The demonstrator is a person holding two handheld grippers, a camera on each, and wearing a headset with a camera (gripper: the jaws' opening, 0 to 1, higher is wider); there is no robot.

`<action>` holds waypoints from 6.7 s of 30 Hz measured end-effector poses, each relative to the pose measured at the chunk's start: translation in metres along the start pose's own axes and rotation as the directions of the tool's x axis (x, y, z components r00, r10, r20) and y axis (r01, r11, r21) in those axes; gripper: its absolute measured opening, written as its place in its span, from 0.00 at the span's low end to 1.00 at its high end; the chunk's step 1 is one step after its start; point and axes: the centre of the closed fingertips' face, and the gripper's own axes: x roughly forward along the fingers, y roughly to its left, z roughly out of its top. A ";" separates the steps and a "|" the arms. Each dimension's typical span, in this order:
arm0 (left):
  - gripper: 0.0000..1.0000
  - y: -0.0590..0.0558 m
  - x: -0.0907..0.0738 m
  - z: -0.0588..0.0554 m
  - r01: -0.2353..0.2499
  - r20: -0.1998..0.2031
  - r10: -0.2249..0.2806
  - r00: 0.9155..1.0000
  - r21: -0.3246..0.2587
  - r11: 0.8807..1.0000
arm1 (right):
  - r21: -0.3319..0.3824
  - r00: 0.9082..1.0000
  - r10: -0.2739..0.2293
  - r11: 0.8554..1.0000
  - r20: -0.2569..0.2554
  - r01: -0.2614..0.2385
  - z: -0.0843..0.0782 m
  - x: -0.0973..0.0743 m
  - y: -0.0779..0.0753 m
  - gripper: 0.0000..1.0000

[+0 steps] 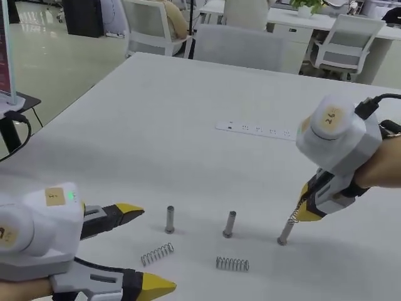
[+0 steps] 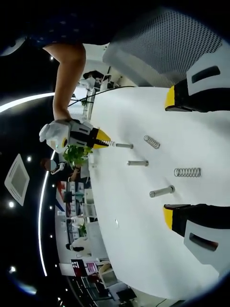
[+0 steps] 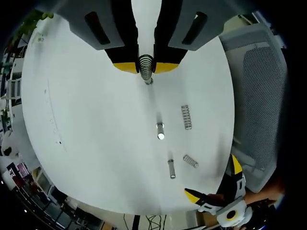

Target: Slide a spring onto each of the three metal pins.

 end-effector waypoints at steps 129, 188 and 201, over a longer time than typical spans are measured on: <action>0.71 -0.004 0.002 0.001 0.013 -0.001 -0.013 1.000 0.002 1.000 | 0.094 1.000 -0.004 0.996 0.012 0.003 -0.035 0.043 0.029 0.25; 0.67 -0.009 0.000 0.001 0.028 -0.010 -0.028 1.000 0.011 1.000 | -0.109 0.990 0.118 0.988 0.071 -0.110 0.041 0.071 0.079 0.15; 0.66 -0.009 0.000 0.000 0.035 -0.013 -0.035 0.999 0.008 0.999 | -0.126 0.990 0.136 0.984 0.047 -0.129 0.040 0.083 0.079 0.13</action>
